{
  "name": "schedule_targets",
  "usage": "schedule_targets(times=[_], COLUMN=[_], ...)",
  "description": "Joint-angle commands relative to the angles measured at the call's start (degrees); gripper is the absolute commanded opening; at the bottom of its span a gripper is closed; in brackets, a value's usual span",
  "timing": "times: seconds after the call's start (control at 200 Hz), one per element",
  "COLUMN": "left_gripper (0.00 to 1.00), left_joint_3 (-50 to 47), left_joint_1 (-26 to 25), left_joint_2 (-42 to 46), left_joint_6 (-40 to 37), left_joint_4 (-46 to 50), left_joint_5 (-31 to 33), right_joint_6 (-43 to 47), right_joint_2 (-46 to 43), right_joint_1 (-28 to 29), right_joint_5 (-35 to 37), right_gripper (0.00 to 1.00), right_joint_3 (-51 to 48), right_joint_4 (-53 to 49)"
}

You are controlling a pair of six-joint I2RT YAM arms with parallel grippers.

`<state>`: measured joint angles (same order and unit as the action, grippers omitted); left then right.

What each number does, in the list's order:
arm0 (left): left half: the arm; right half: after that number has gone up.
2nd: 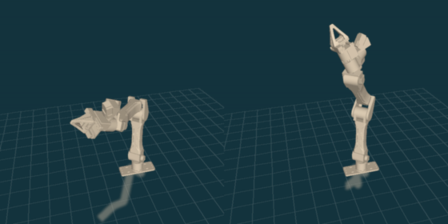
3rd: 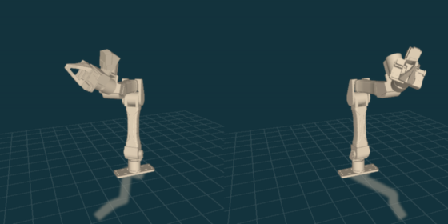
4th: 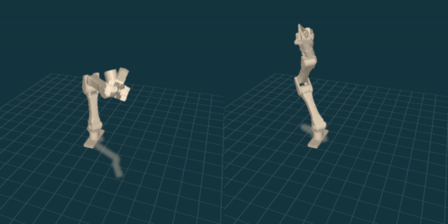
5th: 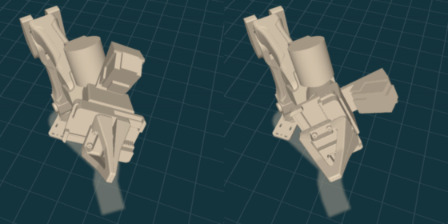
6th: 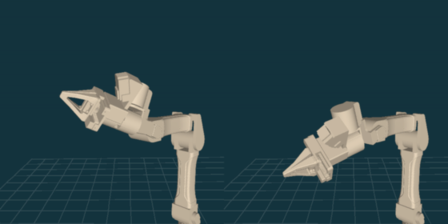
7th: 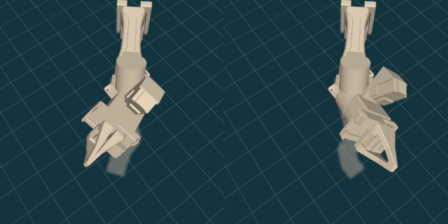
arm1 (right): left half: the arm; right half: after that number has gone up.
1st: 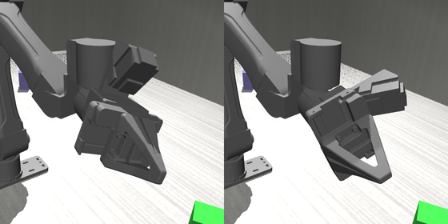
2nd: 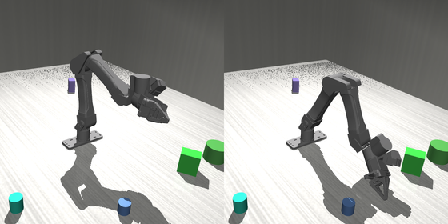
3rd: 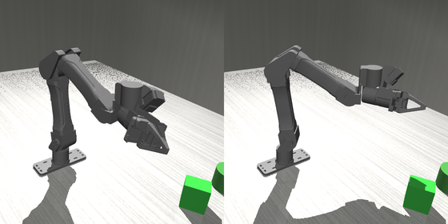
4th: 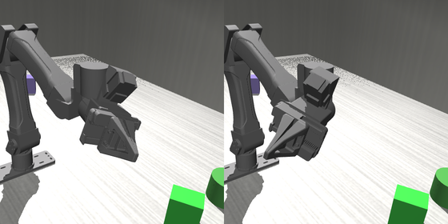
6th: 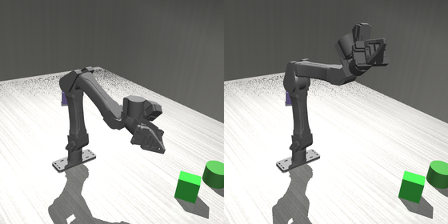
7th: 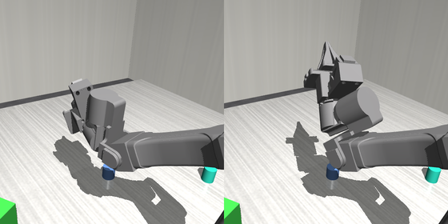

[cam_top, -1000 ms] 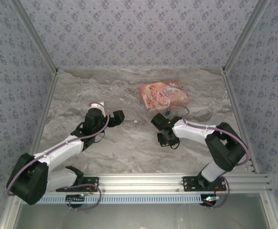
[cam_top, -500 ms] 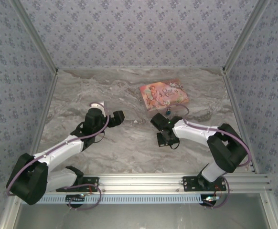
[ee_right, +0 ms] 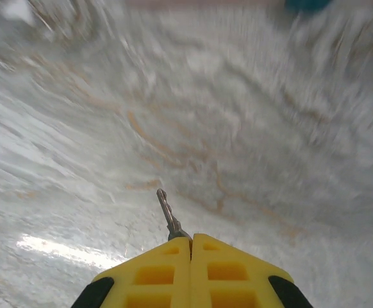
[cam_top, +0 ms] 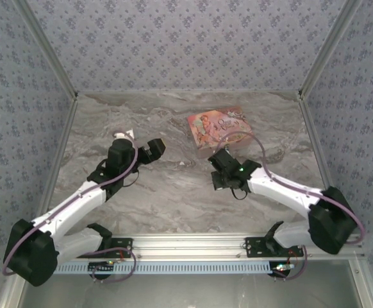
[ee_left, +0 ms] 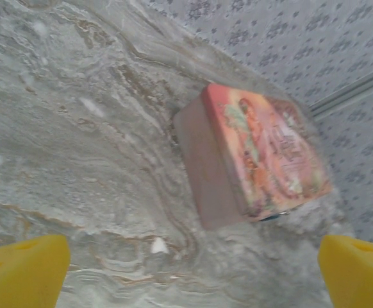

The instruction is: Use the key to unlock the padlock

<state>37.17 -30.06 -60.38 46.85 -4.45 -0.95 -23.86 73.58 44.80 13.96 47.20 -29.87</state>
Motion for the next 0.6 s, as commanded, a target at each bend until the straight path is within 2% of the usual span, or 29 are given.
schedule_targets(times=[0.0, 0.18, 0.36, 0.595], left_gripper=[0.96, 0.83, 0.81, 0.72], left_joint_3=[4.41, 10.23, 19.20, 23.53], left_joint_1=[-0.24, -0.26, -0.50, -3.79], left_joint_2=[1.16, 0.00, -2.77, -7.78], left_joint_6=[11.95, 26.86, 32.80, 43.15], left_joint_4=[3.96, 8.18, 15.14, 15.44], left_joint_5=[-2.98, -5.26, -10.46, -15.04], right_joint_6=[11.77, 30.43, 47.35, 61.87], right_joint_2=[-6.14, -13.28, -14.39, -11.00], right_joint_1=[1.68, 2.76, 4.41, 8.26], right_joint_5=[8.93, 12.48, 12.20, 12.32], right_gripper=[0.00, 0.00, 0.00, 0.00], right_joint_3=[-1.56, -3.59, -2.12, 1.45], right_joint_4=[9.65, 23.54, 32.35, 37.43])
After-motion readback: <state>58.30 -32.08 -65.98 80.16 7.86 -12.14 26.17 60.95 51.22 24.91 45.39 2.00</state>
